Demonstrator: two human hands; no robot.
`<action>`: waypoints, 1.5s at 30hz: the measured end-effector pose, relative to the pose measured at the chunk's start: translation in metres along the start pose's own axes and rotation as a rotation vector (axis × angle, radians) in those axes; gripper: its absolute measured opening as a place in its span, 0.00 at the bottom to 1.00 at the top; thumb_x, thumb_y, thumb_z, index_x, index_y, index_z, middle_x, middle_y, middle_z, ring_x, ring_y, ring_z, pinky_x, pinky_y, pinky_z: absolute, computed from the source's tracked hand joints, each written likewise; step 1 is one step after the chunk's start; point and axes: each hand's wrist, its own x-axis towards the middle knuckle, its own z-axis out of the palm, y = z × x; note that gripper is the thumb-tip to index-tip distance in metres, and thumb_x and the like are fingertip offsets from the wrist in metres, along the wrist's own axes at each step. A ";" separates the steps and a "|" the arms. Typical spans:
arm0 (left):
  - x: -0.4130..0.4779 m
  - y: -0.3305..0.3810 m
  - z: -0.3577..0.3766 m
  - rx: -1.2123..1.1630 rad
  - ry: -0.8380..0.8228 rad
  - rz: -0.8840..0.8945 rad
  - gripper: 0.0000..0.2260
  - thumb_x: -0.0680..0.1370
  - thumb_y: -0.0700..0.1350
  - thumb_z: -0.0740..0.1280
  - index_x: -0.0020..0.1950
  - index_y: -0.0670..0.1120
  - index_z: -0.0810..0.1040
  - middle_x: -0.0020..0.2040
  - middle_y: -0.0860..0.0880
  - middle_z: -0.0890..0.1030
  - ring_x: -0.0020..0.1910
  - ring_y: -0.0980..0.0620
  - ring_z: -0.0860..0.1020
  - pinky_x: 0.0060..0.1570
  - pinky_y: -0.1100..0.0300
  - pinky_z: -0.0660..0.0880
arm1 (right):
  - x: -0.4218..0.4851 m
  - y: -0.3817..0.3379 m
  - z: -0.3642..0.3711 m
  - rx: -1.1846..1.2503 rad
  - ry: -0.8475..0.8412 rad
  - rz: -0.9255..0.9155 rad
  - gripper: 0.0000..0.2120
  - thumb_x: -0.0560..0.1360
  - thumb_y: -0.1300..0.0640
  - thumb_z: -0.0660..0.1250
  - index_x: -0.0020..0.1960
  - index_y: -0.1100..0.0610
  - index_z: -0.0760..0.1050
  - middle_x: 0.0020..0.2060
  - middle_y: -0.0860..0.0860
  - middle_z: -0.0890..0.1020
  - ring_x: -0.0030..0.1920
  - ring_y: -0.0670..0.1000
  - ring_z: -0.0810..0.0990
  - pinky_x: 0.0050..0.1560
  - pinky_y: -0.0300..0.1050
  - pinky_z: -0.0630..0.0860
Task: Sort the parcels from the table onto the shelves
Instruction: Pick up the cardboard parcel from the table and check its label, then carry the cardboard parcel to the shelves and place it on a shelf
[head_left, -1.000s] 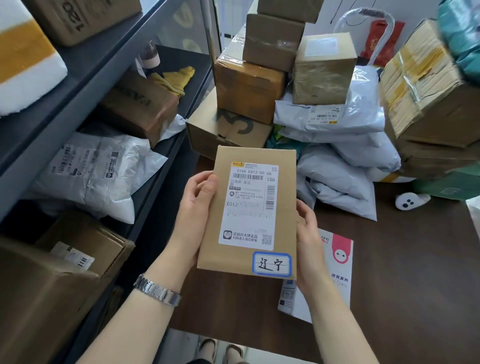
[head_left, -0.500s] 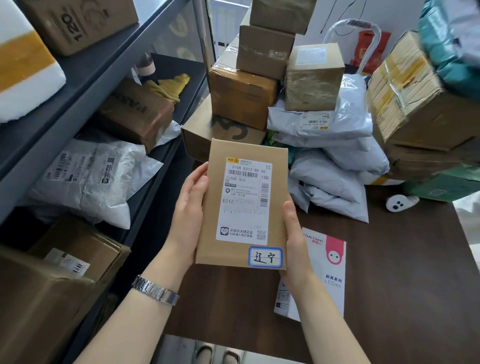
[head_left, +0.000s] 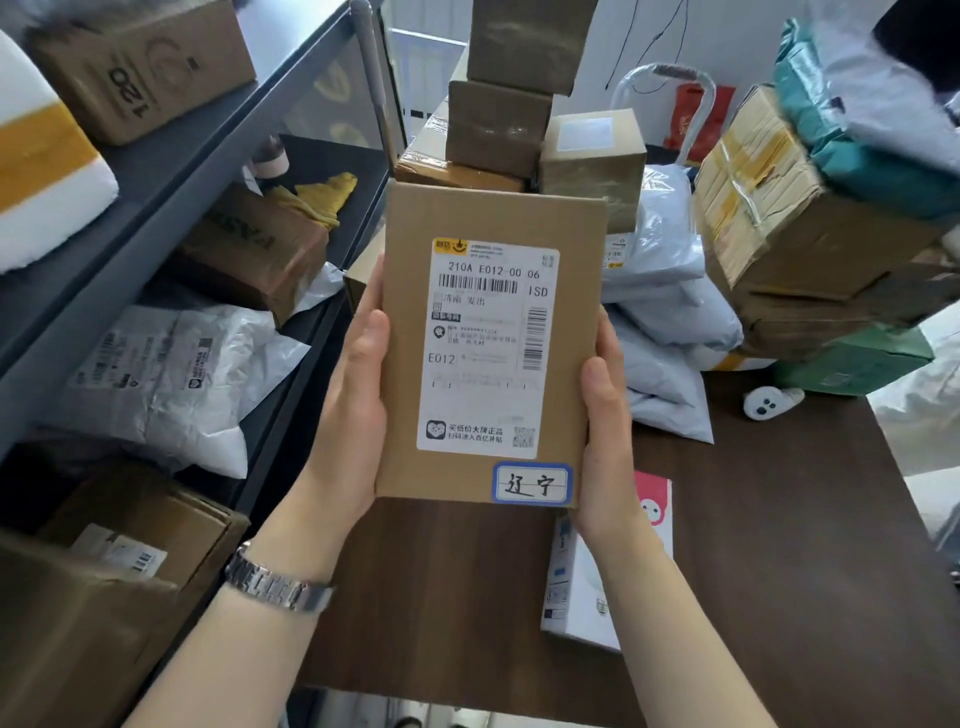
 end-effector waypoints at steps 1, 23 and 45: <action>0.002 0.006 0.002 -0.001 -0.006 0.026 0.24 0.85 0.54 0.49 0.82 0.55 0.58 0.76 0.49 0.73 0.74 0.50 0.72 0.72 0.44 0.68 | 0.003 -0.005 0.001 0.006 0.000 -0.016 0.34 0.79 0.45 0.59 0.82 0.54 0.58 0.79 0.57 0.69 0.77 0.58 0.70 0.76 0.66 0.66; -0.162 0.058 0.057 -0.006 0.550 -0.036 0.17 0.83 0.53 0.59 0.69 0.70 0.70 0.63 0.61 0.83 0.61 0.58 0.81 0.63 0.53 0.76 | -0.067 -0.042 -0.018 0.059 -0.432 0.286 0.20 0.84 0.48 0.57 0.75 0.47 0.71 0.64 0.52 0.84 0.63 0.54 0.84 0.65 0.59 0.79; -0.639 0.110 0.126 -0.133 1.425 0.268 0.19 0.84 0.50 0.54 0.73 0.65 0.71 0.64 0.55 0.84 0.63 0.50 0.82 0.66 0.42 0.73 | -0.459 -0.120 0.005 -0.007 -1.321 0.485 0.14 0.83 0.47 0.59 0.67 0.40 0.76 0.57 0.45 0.87 0.58 0.51 0.86 0.63 0.61 0.80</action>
